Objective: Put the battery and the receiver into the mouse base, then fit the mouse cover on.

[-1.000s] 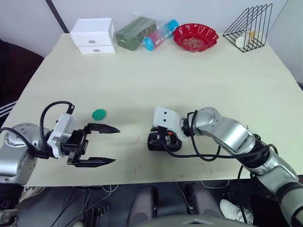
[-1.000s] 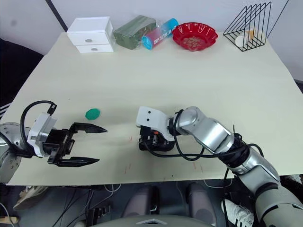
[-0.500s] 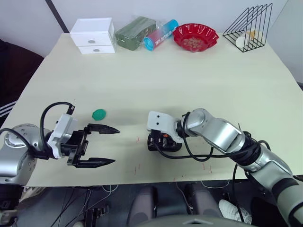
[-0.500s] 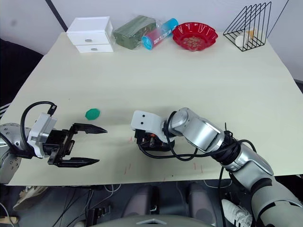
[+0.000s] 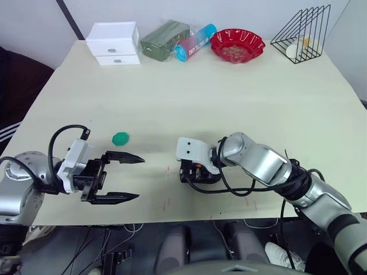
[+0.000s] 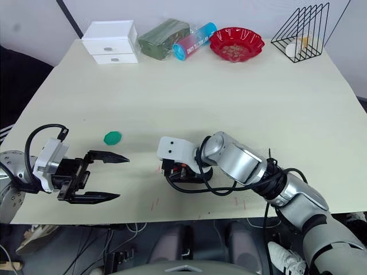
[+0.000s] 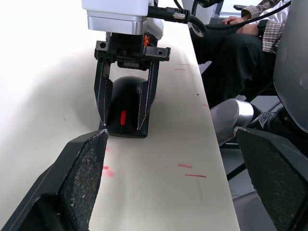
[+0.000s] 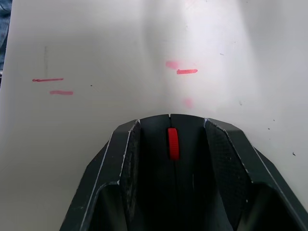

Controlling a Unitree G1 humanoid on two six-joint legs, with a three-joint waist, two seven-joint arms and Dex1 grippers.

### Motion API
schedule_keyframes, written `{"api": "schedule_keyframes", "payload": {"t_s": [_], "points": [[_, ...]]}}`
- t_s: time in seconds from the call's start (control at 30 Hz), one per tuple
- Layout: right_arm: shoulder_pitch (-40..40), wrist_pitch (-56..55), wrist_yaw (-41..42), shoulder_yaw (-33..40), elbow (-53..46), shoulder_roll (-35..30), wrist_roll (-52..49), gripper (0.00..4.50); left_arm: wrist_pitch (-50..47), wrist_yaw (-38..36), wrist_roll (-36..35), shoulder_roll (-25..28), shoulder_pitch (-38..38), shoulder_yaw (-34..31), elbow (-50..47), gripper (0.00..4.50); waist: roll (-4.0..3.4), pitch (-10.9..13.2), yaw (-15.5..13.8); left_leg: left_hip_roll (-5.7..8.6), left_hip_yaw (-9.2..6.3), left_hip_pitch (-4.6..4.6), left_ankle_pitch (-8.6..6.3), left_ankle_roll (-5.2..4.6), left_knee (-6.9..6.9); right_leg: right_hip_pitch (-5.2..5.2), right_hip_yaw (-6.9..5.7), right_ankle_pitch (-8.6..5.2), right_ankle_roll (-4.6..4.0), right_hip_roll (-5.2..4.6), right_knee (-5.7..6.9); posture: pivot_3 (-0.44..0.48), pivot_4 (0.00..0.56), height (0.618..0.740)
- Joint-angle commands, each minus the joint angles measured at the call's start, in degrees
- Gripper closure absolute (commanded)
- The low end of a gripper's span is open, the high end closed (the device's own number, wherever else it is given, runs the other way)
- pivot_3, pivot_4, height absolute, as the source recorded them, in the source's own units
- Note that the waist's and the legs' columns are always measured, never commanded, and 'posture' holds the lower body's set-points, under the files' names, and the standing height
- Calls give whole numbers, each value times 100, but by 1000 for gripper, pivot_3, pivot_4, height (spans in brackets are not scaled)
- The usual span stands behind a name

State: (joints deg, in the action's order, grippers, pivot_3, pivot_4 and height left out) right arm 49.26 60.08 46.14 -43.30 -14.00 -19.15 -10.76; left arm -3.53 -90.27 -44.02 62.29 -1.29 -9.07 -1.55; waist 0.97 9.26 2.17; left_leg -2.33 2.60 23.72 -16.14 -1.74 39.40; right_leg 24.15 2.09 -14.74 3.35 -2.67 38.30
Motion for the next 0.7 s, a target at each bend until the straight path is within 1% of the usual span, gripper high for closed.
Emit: {"api": "schedule_keyframes", "payload": {"t_s": [0.03,0.27,0.47,0.53,0.6,0.7], "points": [[-65,-95,67,55,-12,-22,-4,2309,22,-223,-58,42,8,-210,-92,0,0,0,1,0,0,0,0,0,0,0,0,0,0,0,0,0,150,740],[-406,-583,142,786,-383,-4,-332,2309,3,-223,-60,15,-48,-169,-82,0,0,0,-1,0,-1,3,0,0,0,1,-1,0,0,0,-2,0,150,740],[-761,-1072,286,1438,-720,-120,-663,2309,33,-223,-73,38,-131,-85,-19,0,0,0,1,0,-2,2,0,0,-1,1,-1,0,0,0,-1,0,150,740],[-1027,-1294,312,1711,-814,-176,-791,2309,42,-223,-79,46,-176,-43,4,0,2,-1,-5,0,-2,2,0,0,-1,0,0,0,0,0,-2,0,150,740],[-1517,-1910,521,2141,-871,-152,-1096,2309,46,-223,-80,51,-228,1,17,0,3,-2,-27,0,-2,3,0,0,-1,-1,-2,0,0,0,-4,0,150,740],[-1931,-2262,663,2424,-957,-242,-1274,2309,49,-223,-79,58,-285,48,35,0,2,-1,-38,1,4,5,0,0,-1,-3,-5,0,1,0,-11,0,150,740]]}}
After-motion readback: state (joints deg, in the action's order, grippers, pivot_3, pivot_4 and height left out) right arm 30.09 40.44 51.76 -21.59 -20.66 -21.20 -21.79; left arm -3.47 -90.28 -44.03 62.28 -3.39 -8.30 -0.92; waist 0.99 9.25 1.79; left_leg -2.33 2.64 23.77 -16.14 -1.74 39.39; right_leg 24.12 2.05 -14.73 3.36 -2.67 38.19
